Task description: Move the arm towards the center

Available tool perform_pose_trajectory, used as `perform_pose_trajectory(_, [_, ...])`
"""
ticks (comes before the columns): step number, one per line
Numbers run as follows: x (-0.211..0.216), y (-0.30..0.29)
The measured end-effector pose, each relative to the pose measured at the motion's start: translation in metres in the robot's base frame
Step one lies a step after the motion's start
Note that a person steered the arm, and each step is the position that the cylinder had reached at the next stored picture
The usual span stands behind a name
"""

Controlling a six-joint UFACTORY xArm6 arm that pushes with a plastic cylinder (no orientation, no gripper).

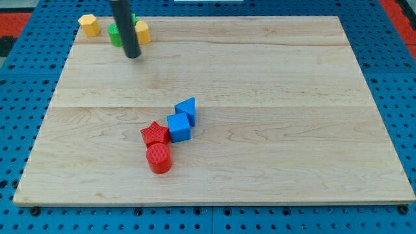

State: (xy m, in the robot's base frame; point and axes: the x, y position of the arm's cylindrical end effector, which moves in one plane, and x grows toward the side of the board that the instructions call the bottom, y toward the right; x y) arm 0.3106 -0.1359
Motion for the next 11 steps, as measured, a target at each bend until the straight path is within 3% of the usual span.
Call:
perform_pose_trajectory(3, [-0.004, 0.045])
perform_pose_trajectory(9, [-0.002, 0.077])
perform_pose_trajectory(11, [0.036, 0.085])
